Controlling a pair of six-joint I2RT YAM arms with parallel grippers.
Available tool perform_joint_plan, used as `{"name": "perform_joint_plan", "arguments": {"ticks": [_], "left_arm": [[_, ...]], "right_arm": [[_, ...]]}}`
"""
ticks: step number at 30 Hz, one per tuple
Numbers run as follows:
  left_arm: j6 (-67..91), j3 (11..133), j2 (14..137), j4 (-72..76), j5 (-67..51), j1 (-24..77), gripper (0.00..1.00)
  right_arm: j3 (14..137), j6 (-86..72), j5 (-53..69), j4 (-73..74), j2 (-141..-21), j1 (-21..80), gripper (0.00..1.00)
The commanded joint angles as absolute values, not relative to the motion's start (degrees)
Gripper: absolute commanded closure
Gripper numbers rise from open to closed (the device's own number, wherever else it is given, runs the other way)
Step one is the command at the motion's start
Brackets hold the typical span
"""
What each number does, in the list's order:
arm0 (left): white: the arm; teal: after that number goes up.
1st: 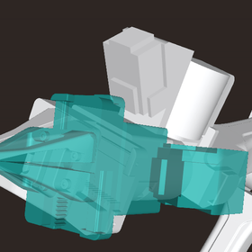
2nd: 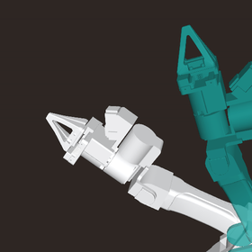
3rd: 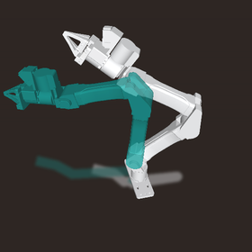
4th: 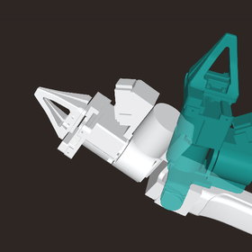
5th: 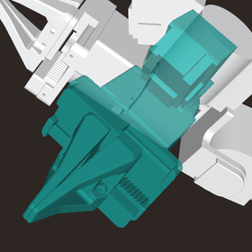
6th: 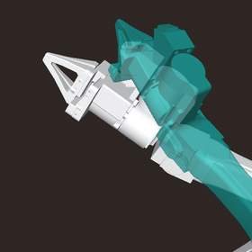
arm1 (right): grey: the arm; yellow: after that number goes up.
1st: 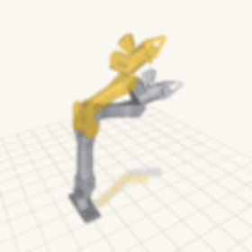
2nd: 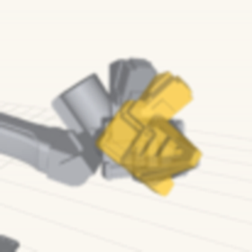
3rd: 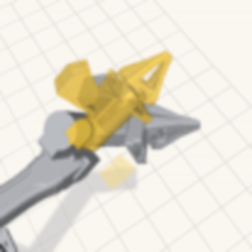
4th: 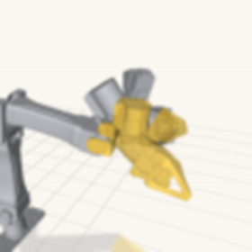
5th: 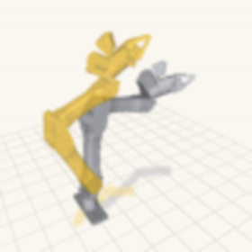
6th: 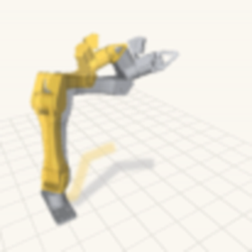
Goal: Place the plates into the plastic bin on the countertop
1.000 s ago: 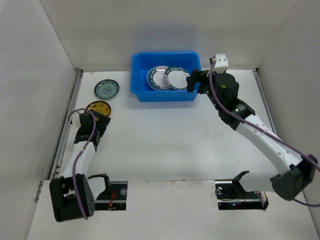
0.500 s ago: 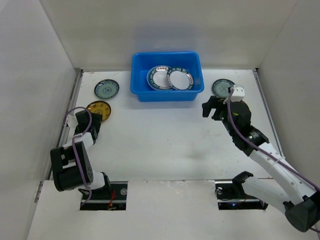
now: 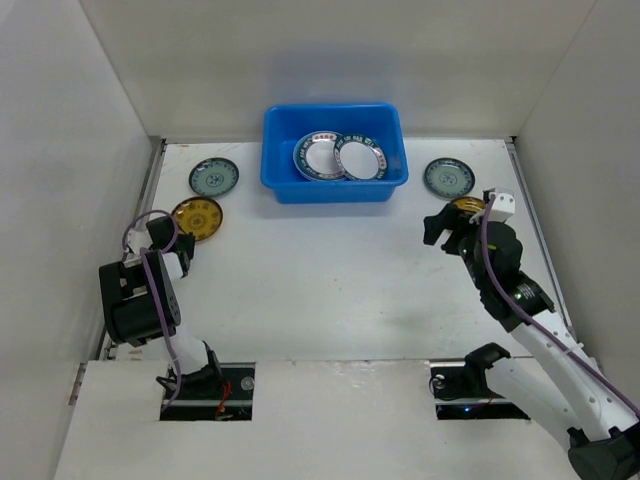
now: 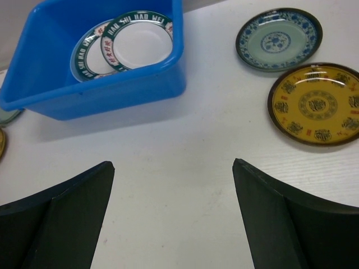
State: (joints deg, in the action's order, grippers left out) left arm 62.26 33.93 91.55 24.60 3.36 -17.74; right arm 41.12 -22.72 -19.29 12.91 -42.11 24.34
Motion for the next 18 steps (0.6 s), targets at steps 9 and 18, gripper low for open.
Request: {"name": "perform_joint_plan", "arguments": {"ticks": [9,18], "left_arm": [[61.4,35.9,79.6,15.0,5.1,-16.5,1.0],[48.4,54.5,69.2,4.5,3.4,-7.8,1.0]], "right_arm": [[39.2,-26.9,-18.6,15.4,-39.0,21.3,0.08],[37.8,-37.3,-9.2,21.9,-42.4,10.1,0.11]]}}
